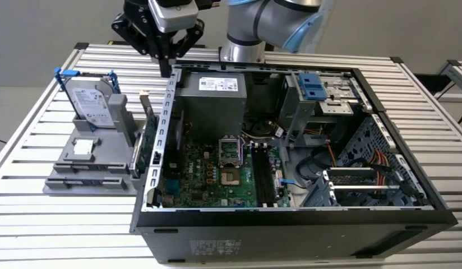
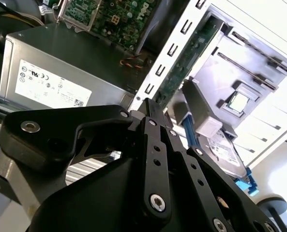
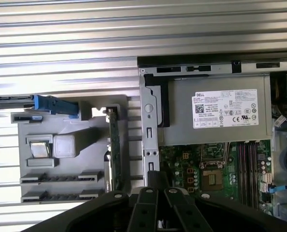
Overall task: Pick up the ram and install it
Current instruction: 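Reach for the ram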
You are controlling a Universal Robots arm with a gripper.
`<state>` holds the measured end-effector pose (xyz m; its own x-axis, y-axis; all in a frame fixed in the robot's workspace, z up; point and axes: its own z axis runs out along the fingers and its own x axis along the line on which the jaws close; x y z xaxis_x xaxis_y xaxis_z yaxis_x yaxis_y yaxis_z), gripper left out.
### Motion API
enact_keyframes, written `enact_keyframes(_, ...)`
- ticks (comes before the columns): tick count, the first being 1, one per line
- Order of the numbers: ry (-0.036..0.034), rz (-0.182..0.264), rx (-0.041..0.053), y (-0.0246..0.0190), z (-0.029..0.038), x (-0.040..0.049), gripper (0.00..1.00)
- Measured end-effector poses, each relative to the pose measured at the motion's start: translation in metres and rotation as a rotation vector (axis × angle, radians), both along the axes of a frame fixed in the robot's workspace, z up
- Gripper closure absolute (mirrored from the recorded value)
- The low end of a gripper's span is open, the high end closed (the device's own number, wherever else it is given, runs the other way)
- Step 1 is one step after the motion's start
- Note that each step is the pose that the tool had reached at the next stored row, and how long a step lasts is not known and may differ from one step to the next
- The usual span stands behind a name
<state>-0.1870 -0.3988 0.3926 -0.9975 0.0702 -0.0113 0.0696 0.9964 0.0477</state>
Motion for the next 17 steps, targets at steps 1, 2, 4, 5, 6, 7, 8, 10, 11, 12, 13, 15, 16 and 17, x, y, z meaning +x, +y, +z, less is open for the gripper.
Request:
enact_keyframes(1,0.0003,0.0,-0.0001,0.0,0.0,-0.0008,1.0)
enact_keyframes(2,0.0005,0.0,0.0,0.0,0.0,-0.0017,1.0)
enact_keyframes(4,0.0011,0.0,0.0,0.0,0.0,-0.0033,1.0)
enact_keyframes(5,0.0012,0.0,0.0,0.0,0.0,-0.0042,1.0)
enact_keyframes(6,0.0015,0.0,0.0,0.0,0.0,-0.005,1.0)
enact_keyframes(7,0.0018,0.0,0.0,0.0,0.0,-0.0058,1.0)
enact_keyframes(8,0.0021,0.0,0.0,0.0,0.0,-0.0066,1.0)
enact_keyframes(10,0.0027,0.0,0.0,0.0,0.0,-0.0082,1.0)
enact_keyframes(11,0.003,0.0,0.0001,0.0,0.0,-0.0089,1.0)
enact_keyframes(12,0.0033,0.0,0.0,0.0,0.0,-0.0096,1.0)
enact_keyframes(13,0.0036,0.0,0.0,0.0,0.0,-0.0104,1.0)
enact_keyframes(15,0.0042,0.0,0.0,0.0,0.0,-0.0118,1.0)
enact_keyframes(16,0.0045,0.0,0.0,0.0,0.0,-0.0125,1.0)
enact_keyframes(17,0.0049,0.0,0.0,0.0,0.0,-0.0133,1.0)
